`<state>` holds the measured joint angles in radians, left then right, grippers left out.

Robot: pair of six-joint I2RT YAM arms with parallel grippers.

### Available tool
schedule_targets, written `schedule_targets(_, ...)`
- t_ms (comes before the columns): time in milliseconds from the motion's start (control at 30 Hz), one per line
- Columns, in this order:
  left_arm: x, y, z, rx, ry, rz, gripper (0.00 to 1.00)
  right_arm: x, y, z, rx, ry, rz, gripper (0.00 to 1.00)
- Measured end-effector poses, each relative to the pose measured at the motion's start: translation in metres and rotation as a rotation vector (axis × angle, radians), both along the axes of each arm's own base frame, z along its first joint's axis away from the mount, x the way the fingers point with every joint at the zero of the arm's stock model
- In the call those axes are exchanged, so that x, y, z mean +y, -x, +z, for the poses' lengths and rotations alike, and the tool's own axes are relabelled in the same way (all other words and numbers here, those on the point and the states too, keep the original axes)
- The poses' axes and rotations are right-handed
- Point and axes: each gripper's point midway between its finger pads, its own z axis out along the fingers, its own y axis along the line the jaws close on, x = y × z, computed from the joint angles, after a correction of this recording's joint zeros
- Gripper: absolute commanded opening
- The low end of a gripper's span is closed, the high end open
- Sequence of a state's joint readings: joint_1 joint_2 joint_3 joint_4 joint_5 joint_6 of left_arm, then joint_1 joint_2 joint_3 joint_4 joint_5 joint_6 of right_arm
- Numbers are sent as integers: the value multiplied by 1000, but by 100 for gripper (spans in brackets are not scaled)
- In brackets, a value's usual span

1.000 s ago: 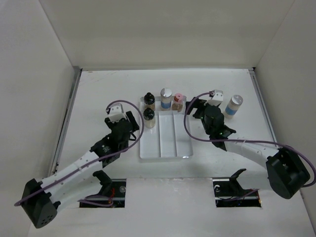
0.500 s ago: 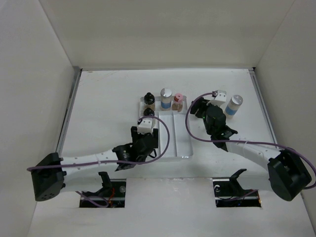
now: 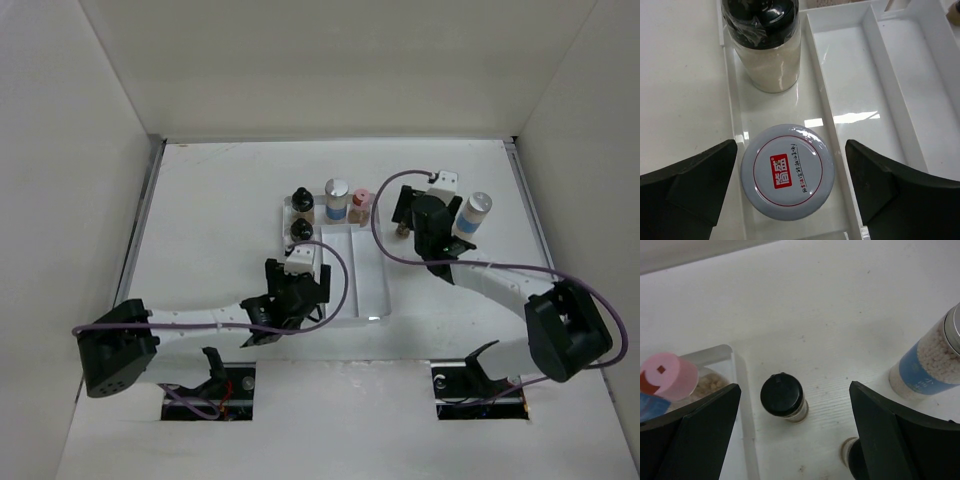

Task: Organize the condiment bottles

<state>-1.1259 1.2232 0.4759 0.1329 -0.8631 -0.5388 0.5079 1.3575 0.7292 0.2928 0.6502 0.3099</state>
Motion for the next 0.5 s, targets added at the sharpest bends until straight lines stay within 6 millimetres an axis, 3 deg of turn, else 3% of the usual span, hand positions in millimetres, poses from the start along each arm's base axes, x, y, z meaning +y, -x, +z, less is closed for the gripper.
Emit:
schedule_targets(133,2,0,24,-44,77,2,97,1,-11,-12,67,30,-1,88)
schedule_targets(333,22,4,88,-169,327,19,96,8,-13,-16,107,32,37,80)
schedule_targets(433,43,5,102,-217,409,55,96,6,-12,-21,133,31,39,76)
schedule_targets(500,56,6,101,-234,429,76,96,4,-12,-28,154,34,37,72)
